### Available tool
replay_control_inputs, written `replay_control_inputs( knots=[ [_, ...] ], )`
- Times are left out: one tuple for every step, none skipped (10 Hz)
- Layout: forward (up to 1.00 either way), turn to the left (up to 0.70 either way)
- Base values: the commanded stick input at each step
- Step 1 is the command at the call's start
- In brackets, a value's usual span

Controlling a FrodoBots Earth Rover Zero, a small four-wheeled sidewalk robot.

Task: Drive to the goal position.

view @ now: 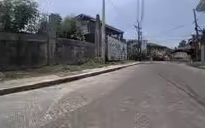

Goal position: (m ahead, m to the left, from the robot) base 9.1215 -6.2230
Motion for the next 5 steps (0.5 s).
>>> replay_control_inputs(
  knots=[
    [1.00,0.00],
    [1.00,0.00],
    [1.00,0.00],
    [1.00,0.00],
    [1.00,0.00]
  ],
)
